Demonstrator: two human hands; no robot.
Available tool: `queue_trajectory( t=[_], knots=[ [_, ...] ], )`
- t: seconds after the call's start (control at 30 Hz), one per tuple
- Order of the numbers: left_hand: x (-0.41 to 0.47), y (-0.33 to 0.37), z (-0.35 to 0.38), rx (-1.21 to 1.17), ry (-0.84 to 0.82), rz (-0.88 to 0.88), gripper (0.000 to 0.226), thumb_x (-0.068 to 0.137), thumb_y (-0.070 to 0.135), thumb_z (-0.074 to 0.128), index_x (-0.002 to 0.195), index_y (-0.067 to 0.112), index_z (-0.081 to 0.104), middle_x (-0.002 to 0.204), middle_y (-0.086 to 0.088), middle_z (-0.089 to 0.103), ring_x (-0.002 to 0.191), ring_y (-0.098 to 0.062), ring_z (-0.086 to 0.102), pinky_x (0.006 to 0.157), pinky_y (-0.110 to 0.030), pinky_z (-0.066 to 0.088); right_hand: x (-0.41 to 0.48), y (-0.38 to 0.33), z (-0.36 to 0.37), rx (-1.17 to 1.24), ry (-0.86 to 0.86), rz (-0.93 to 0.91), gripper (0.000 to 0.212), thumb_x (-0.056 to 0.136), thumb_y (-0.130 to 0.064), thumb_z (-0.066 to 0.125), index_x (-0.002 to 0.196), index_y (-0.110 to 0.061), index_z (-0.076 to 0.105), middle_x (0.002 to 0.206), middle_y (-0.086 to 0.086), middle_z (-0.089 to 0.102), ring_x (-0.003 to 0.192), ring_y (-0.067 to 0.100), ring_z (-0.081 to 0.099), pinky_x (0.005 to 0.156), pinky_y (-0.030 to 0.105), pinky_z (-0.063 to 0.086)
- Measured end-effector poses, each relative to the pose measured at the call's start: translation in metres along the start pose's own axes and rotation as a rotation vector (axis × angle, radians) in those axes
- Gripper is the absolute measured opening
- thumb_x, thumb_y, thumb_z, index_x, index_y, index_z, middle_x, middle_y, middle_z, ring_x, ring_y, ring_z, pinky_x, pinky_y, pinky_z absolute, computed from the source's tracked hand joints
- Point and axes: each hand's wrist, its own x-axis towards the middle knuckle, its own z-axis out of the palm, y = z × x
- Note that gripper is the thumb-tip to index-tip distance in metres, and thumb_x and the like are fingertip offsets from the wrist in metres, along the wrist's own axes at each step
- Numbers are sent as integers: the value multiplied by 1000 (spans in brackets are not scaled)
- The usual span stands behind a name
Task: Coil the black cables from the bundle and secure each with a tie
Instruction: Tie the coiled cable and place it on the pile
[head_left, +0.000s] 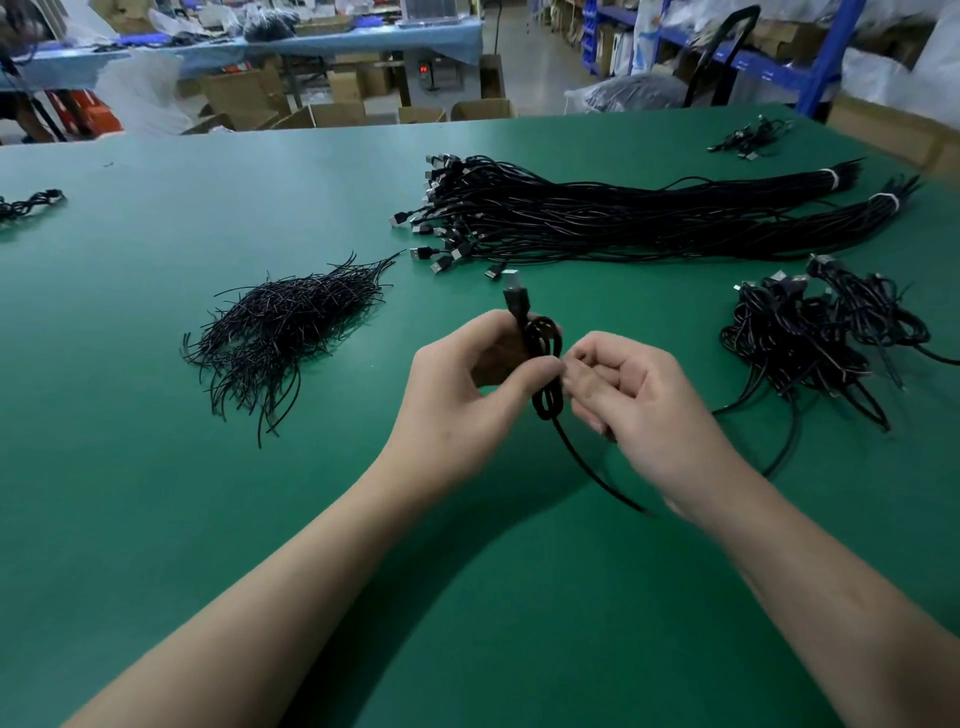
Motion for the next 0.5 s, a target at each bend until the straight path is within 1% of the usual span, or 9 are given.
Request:
queue_trajectory(
  t=[0.03,0.07,0.17,0.23,0.27,0.33,0.4,0.43,0.5],
  knots=[
    [1,-1,0,-77,-20,-88,22,90,17,72,106,3,69,92,-12,74,85,-21,72,83,-38,59,-1,-1,1,-134,21,-75,22,103,-17,56,82,-10,57,56,2,40,54,28,33,53,37,30],
    [3,-2,-1,-152,-45,-155,22,91,16,71,108,2,68,88,-15,71,81,-20,69,80,-37,57,-2,-1,2,-252,39,-143,22,102,-19,58,81,-13,59,56,4,41,56,29,35,53,37,30],
    [4,-1,-4,-382,-114,-345,30,95,11,69,124,5,63,82,-4,70,72,-12,64,72,-26,55,-5,-3,1,-534,82,-309,18,101,-18,61,83,-15,61,55,-3,41,52,16,36,50,25,28],
    [3,-1,-2,-457,-65,-410,50,91,10,72,137,13,51,82,-2,73,70,-11,66,70,-23,55,-4,-3,0,-599,94,-326,17,100,-18,61,83,-15,61,55,-5,42,53,15,38,51,26,29],
    [2,-1,0,-435,-16,-373,58,90,9,74,140,16,46,82,-2,74,70,-11,67,69,-22,55,-3,-2,1,-573,99,-302,18,100,-18,61,82,-16,60,55,-4,43,52,15,37,51,29,30],
    [0,-2,2,-393,44,-216,59,93,3,69,141,22,41,85,-2,74,73,-13,69,71,-22,56,-1,1,1,-364,109,-195,21,101,-17,60,80,-15,59,55,-2,47,52,17,38,52,34,32],
    [-2,-2,3,-341,10,-65,47,100,-6,55,136,22,48,97,-5,74,84,-15,72,78,-25,57,2,0,0,-10,119,-31,23,102,-12,57,79,-11,58,53,-3,45,50,13,36,49,29,29],
    [-2,-3,2,-237,-24,16,43,100,-9,51,132,19,55,104,-4,74,90,-15,73,82,-25,57,3,-1,0,172,109,64,23,101,-12,56,79,-11,57,52,-4,43,48,10,33,47,24,26],
    [-2,-4,-1,55,-74,195,34,97,-8,59,121,13,69,114,-4,71,99,-14,72,89,-25,56,4,-2,-1,442,51,208,19,98,-16,57,79,-12,56,52,-5,39,43,6,29,44,19,25]
  ],
)
